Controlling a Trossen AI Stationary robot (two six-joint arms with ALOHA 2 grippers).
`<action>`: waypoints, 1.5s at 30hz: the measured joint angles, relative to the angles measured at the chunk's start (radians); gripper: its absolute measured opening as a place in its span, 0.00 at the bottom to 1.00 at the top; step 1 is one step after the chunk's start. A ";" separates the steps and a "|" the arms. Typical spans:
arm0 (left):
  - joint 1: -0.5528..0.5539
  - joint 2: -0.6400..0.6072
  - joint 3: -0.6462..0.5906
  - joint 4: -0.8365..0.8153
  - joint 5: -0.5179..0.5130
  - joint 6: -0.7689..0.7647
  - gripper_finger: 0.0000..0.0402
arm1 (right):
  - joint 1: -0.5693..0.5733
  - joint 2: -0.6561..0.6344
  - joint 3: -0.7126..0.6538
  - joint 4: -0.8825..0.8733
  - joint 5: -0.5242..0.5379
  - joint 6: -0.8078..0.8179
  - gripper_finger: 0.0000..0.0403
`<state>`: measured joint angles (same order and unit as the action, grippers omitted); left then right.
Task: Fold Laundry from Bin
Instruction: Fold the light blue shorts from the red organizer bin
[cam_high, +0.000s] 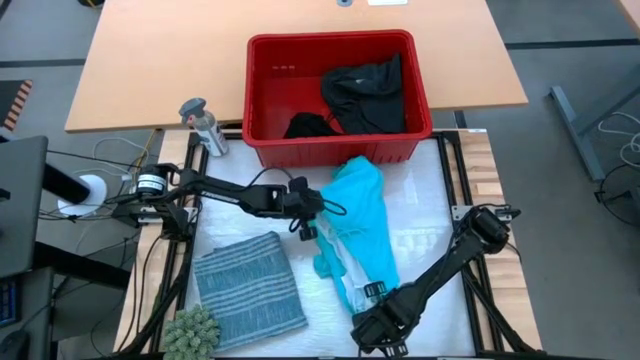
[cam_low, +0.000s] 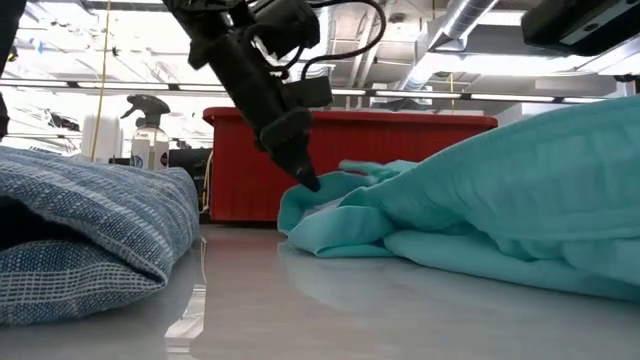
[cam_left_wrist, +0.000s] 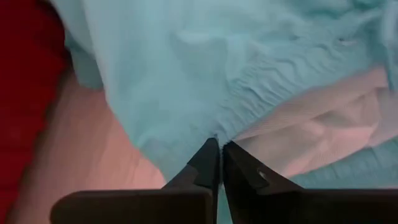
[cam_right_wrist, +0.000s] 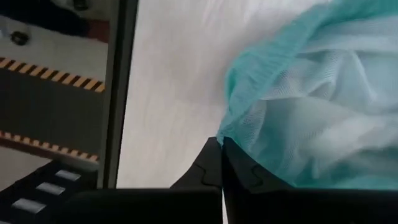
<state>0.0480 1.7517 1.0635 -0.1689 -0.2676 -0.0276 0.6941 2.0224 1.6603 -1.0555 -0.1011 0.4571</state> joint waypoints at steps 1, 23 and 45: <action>0.000 -0.005 0.017 -0.044 0.000 -0.016 0.01 | -0.003 -0.003 0.006 -0.020 -0.008 0.013 0.04; -0.012 -0.063 1.149 -1.381 0.046 0.036 0.00 | 0.131 -0.405 0.242 -0.512 0.599 0.817 0.04; 0.166 -0.088 1.277 -1.394 -0.130 0.030 0.00 | -0.059 -0.787 0.196 -0.515 0.982 0.810 0.04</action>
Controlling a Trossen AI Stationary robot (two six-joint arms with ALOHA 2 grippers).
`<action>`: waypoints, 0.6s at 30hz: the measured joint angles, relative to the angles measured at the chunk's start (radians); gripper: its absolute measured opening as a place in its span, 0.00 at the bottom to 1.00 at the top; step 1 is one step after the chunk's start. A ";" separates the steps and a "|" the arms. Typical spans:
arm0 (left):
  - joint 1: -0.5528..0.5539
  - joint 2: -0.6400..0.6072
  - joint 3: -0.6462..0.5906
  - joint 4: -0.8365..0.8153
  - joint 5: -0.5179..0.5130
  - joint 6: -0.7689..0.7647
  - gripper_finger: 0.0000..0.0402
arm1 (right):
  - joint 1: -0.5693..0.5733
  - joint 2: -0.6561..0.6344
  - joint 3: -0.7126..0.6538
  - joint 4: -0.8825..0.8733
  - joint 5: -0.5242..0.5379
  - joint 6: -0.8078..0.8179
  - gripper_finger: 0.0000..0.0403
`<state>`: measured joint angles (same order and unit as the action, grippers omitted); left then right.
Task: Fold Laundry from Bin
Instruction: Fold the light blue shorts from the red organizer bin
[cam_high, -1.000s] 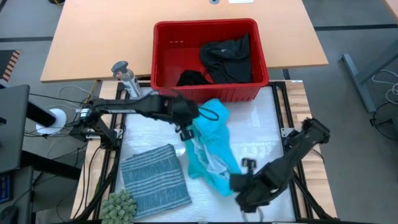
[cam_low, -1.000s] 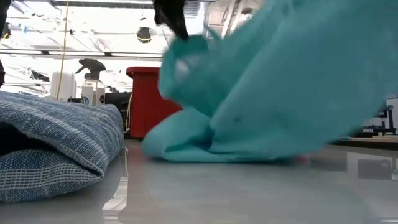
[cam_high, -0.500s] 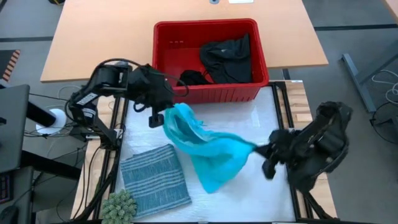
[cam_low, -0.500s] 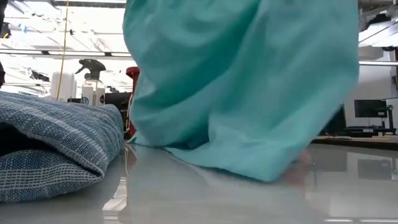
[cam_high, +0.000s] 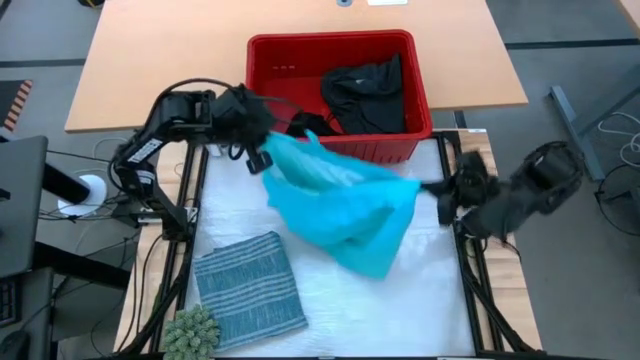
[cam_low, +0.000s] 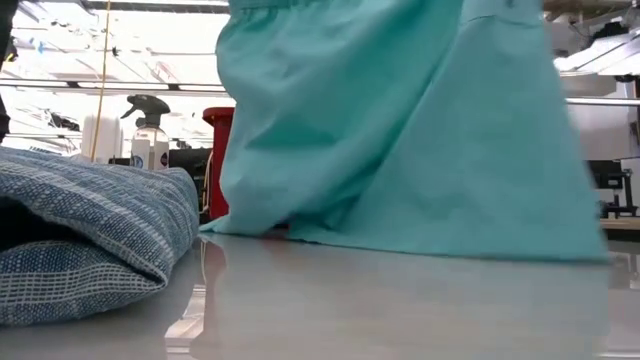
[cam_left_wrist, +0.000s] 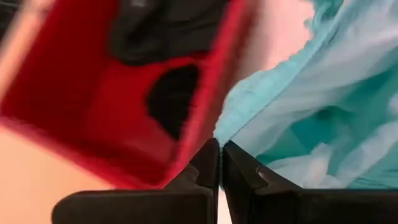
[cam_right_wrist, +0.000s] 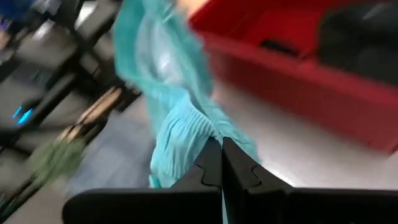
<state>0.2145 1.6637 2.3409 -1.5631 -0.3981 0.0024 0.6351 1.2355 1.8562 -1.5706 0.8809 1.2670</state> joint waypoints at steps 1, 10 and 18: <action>0.009 -0.002 -0.001 0.012 -0.035 0.021 0.00 | -0.033 -0.016 0.000 0.000 0.019 -0.029 0.04; 0.121 -0.004 0.015 0.033 0.209 0.110 0.00 | -0.267 -0.119 0.000 -0.001 -0.019 -0.298 0.04; 0.115 -0.018 0.012 -0.010 0.742 0.023 0.00 | -0.283 -0.110 -0.012 0.001 -0.301 -0.354 0.04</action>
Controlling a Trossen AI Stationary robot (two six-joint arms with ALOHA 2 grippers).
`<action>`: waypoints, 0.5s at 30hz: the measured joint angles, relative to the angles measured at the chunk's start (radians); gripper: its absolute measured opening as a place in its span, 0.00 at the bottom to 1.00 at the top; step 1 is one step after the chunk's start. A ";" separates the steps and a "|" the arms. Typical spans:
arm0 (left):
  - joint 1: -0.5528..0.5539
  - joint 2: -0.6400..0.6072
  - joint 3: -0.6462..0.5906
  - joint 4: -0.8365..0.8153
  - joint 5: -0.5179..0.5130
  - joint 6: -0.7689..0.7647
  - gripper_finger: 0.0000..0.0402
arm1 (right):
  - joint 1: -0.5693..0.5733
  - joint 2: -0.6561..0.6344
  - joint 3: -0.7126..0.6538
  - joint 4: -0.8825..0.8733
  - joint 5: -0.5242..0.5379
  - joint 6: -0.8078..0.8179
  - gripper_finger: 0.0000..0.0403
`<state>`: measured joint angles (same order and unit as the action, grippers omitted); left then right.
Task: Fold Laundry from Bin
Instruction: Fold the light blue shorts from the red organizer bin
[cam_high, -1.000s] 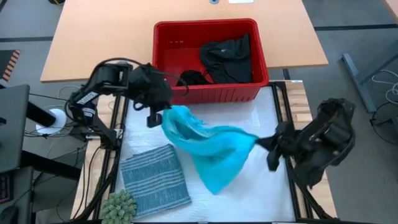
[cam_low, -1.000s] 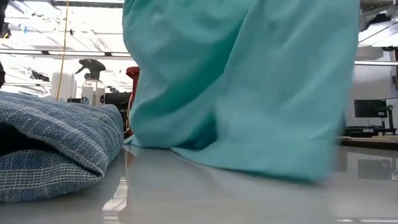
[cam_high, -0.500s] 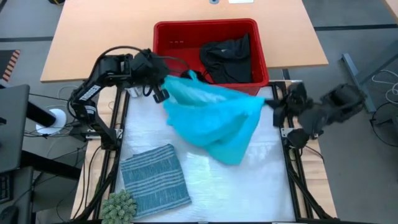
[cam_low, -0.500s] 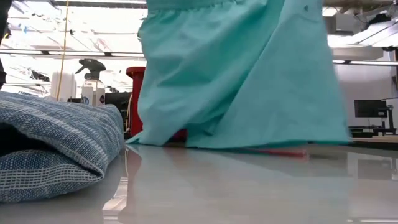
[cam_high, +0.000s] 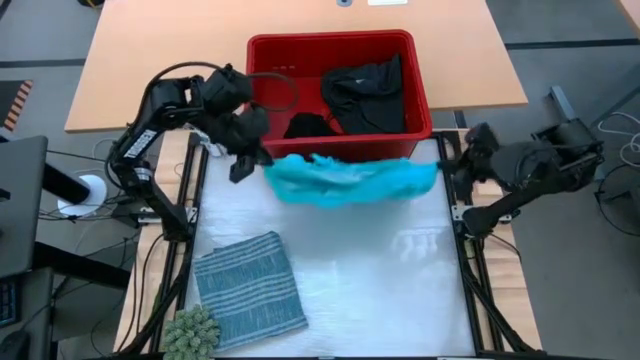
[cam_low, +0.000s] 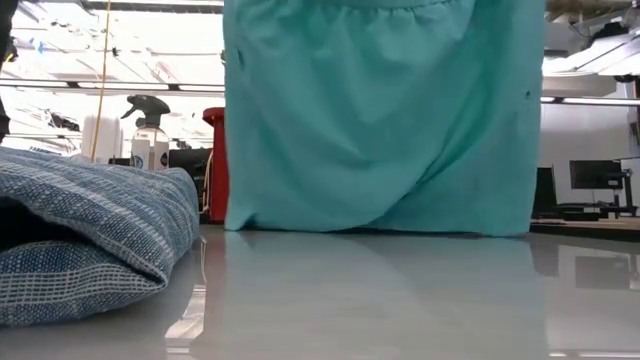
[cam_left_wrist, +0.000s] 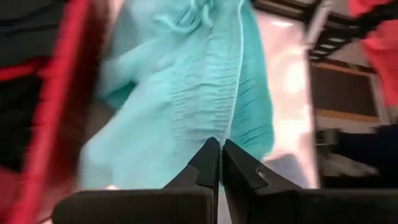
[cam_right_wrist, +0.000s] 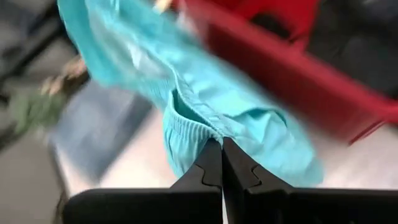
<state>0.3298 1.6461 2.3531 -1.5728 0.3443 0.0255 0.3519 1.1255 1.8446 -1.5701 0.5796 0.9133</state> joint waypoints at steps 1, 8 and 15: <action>-0.020 -0.001 0.000 0.000 0.003 -0.017 0.00 | 0.012 0.007 -0.015 -0.001 -0.044 0.006 0.04; -0.216 0.012 -0.051 0.001 -0.118 -0.076 0.00 | 0.126 0.137 -0.226 0.001 -0.284 0.124 0.04; -0.389 0.015 -0.324 0.009 -0.212 -0.098 0.00 | 0.276 0.303 -0.379 0.038 -0.331 0.137 0.05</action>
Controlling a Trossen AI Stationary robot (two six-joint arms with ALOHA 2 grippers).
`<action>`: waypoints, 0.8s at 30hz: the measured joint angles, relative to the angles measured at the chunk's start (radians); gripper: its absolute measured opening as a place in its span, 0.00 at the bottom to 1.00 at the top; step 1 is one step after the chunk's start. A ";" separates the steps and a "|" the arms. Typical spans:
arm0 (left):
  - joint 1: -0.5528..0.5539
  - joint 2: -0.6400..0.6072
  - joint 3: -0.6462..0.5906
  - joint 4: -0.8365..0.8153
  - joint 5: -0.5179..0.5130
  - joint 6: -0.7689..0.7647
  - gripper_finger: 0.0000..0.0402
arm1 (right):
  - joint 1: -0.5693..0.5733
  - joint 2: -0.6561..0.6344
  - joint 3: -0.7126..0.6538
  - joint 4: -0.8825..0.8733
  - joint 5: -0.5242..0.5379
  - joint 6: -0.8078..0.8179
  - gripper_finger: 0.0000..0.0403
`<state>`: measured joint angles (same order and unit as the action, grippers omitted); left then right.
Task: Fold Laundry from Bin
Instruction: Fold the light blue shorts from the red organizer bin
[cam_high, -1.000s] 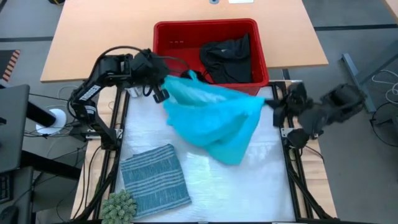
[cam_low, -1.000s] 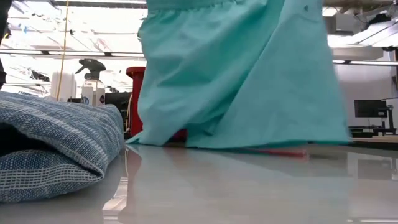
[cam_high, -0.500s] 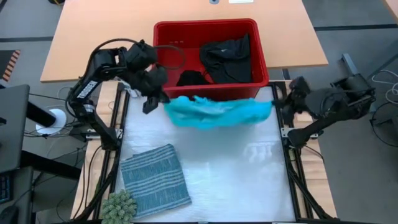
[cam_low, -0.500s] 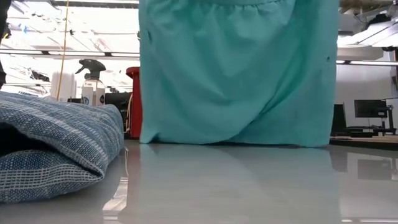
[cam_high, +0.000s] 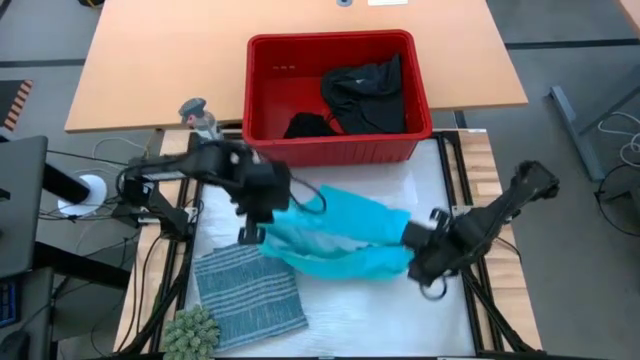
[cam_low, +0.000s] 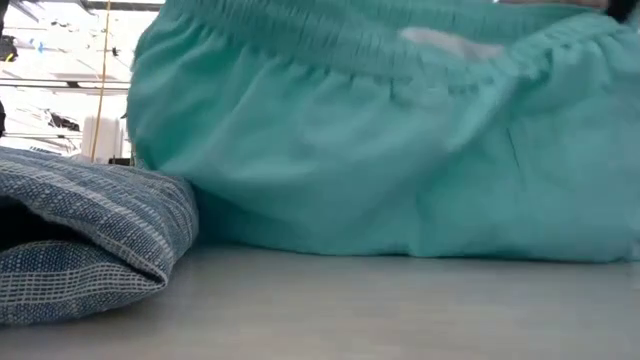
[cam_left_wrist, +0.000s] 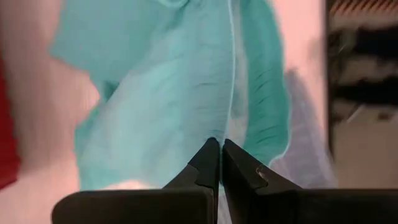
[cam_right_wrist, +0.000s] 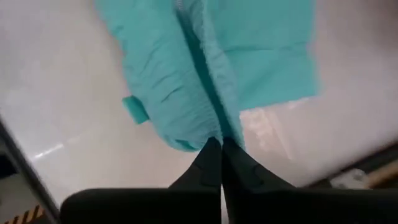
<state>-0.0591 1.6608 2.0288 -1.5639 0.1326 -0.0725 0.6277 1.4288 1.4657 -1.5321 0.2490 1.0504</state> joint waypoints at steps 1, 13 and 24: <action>-0.013 0.000 -0.043 0.009 -0.010 -0.001 0.00 | 0.016 0.019 -0.005 0.019 -0.005 -0.001 0.07; -0.042 0.000 -0.296 0.125 -0.008 -0.044 0.00 | 0.107 0.035 -0.007 0.324 -0.010 -0.003 0.38; -0.039 0.000 -0.296 0.211 -0.009 -0.024 0.00 | 0.020 0.179 -0.006 0.583 0.031 -0.196 0.60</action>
<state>-0.0985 1.6611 1.7325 -1.3525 0.1235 -0.0968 0.6478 1.6078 1.4593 -0.9494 0.2796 0.8547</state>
